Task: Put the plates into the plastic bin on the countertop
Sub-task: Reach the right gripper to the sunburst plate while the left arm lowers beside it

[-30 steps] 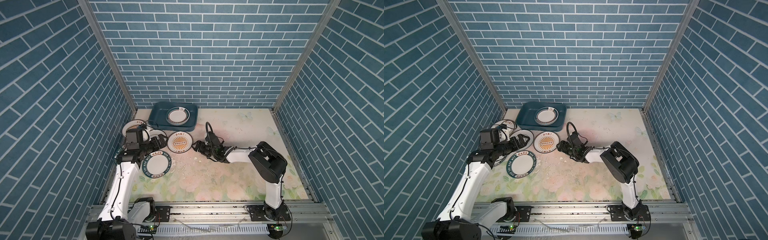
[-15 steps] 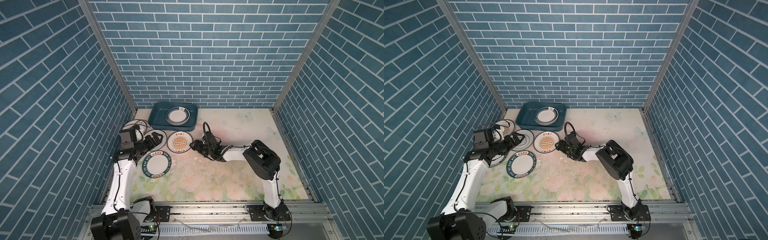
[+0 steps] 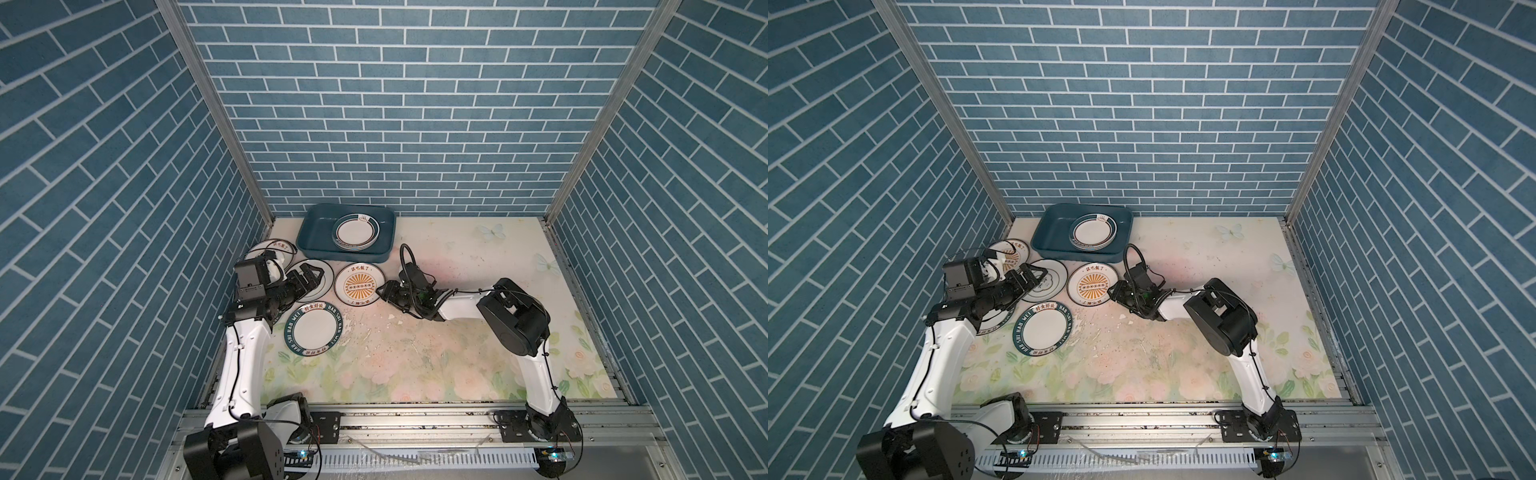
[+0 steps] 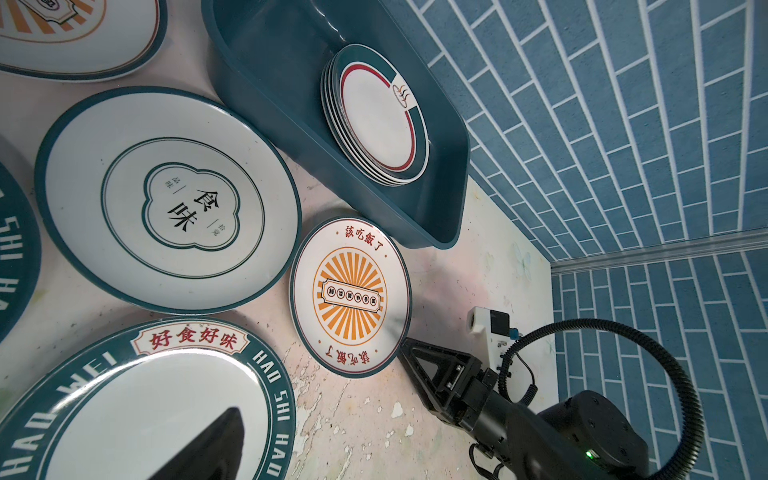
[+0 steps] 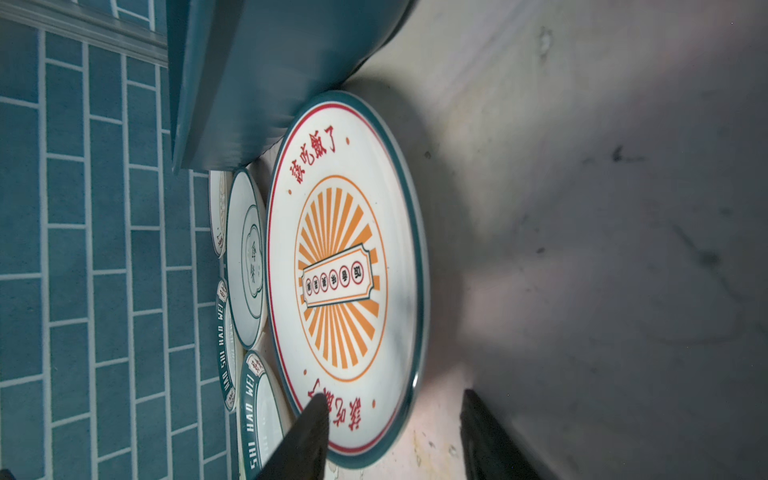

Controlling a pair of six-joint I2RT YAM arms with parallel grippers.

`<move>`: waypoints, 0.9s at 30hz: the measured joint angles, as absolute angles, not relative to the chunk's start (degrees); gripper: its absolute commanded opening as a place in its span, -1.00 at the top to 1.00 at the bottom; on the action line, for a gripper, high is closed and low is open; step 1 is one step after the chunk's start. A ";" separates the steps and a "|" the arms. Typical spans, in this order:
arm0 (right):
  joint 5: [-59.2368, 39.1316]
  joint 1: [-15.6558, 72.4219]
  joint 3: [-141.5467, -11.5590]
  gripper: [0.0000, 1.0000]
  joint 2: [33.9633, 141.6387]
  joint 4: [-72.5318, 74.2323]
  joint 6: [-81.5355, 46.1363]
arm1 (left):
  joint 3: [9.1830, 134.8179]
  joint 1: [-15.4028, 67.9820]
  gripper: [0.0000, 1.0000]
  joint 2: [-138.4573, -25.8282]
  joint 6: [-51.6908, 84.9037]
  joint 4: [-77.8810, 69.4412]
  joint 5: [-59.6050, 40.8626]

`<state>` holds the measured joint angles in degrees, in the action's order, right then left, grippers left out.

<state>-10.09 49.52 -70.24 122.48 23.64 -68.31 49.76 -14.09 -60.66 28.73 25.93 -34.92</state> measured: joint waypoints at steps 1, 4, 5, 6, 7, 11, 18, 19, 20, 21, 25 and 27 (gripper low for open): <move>-10.13 49.50 -70.46 0.18 122.72 23.64 -68.58 | 49.76 -14.15 -0.99 -60.66 28.75 25.87 -35.05; -10.24 49.50 -70.65 0.37 123.26 23.64 -69.21 | 49.76 -14.44 -0.99 -60.73 28.80 25.78 -35.31; -10.28 49.50 -70.65 0.42 123.44 23.75 -69.56 | 49.76 -14.50 -0.99 -60.73 28.84 25.78 -35.38; -10.33 49.50 -70.65 0.46 123.61 24.05 -69.91 | 49.76 -14.57 -0.99 -60.73 28.88 25.78 -35.48; -10.35 49.50 -70.65 0.49 123.79 24.25 -70.28 | 49.76 -14.61 -0.99 -60.73 28.93 25.76 -35.53; -10.33 49.50 -70.43 0.64 124.31 25.85 -72.10 | 49.74 -14.72 -0.99 -60.73 28.97 25.76 -35.68; -10.24 49.32 -68.90 0.94 124.31 30.09 -76.20 | 49.74 -15.00 -0.99 -60.93 29.17 25.58 -36.01; -10.31 49.28 -68.73 0.97 124.42 30.65 -76.97 | 49.74 -15.07 -0.99 -60.97 29.17 25.47 -36.10; -10.28 49.25 -68.64 1.00 124.62 31.24 -77.67 | 49.71 -15.09 -0.99 -61.01 29.19 25.32 -36.16; -10.31 49.21 -68.58 1.00 125.05 32.12 -78.35 | 49.63 -15.11 -0.99 -61.06 29.21 25.15 -36.25; -10.24 49.17 -67.57 1.00 125.54 34.48 -80.73 | 49.15 -15.16 -0.99 -61.32 29.39 24.60 -36.82; -10.04 49.17 -66.96 1.00 125.45 35.27 -81.12 | 49.12 -15.18 -0.99 -61.67 29.54 24.45 -37.36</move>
<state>-10.04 49.17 -66.96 125.45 35.27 -81.12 49.12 -15.18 -61.67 29.54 24.45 -37.36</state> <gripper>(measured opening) 0.061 0.996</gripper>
